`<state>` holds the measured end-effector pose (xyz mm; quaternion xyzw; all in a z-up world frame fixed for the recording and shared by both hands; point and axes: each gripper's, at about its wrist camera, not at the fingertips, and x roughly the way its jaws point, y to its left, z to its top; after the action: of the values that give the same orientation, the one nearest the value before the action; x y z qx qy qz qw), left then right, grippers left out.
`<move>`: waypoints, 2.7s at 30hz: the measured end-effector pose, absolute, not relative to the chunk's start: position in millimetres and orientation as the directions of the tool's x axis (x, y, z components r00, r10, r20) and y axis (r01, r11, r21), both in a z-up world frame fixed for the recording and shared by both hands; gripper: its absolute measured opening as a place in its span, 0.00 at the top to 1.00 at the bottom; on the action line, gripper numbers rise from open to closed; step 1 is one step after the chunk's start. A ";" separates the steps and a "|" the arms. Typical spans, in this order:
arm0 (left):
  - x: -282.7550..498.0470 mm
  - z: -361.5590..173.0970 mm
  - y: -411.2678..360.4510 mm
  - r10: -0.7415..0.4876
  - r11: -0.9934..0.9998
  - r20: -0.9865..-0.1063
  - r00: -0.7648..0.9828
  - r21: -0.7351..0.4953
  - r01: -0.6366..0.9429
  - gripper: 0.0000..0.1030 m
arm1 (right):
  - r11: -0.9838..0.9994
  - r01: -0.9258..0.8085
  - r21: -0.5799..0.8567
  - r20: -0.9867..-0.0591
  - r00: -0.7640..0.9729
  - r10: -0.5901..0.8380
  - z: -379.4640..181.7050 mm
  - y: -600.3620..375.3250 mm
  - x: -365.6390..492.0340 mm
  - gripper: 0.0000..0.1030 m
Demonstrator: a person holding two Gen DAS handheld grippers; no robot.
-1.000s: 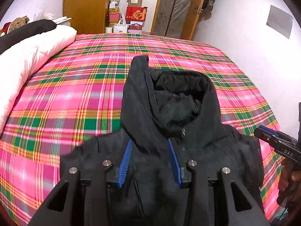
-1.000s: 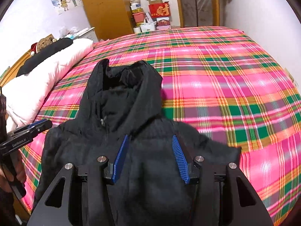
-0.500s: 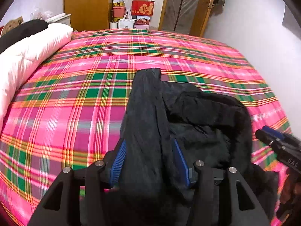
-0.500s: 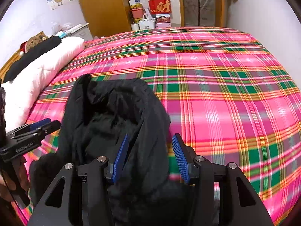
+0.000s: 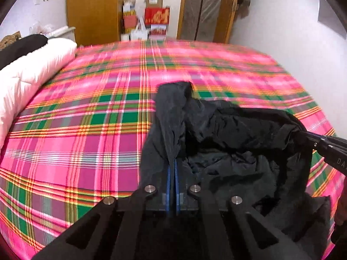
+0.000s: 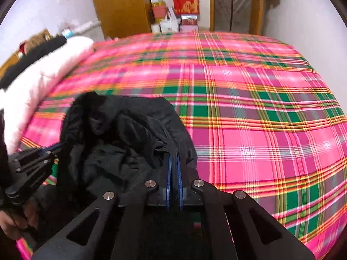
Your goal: Fold large clothes
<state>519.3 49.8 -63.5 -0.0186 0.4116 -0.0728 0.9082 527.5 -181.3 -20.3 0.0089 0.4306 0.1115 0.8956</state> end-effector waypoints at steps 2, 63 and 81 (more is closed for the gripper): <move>501.8 -45.6 55.9 -0.164 0.987 -0.716 0.679 -0.114 0.117 0.97 | 0.972 -0.195 0.131 -0.748 0.624 0.226 -4.7 -185.5 508.3 0.96; 227.6 -65.9 151.9 -0.247 0.856 -0.642 0.726 -0.495 -0.146 0.47 | 0.821 -0.047 0.569 -0.755 0.366 0.544 -116.3 -183.3 258.8 0.95; 251.4 -127.3 90.9 -0.242 0.957 -0.815 0.527 -0.289 -0.008 0.48 | 0.907 -0.131 0.400 -0.737 0.543 0.403 -46.2 -195.0 251.0 0.76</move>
<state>251.4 90.9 -127.3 -0.1296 0.4813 -0.0675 0.8643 251.0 -195.0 -46.2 0.1503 0.4526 0.1545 0.8653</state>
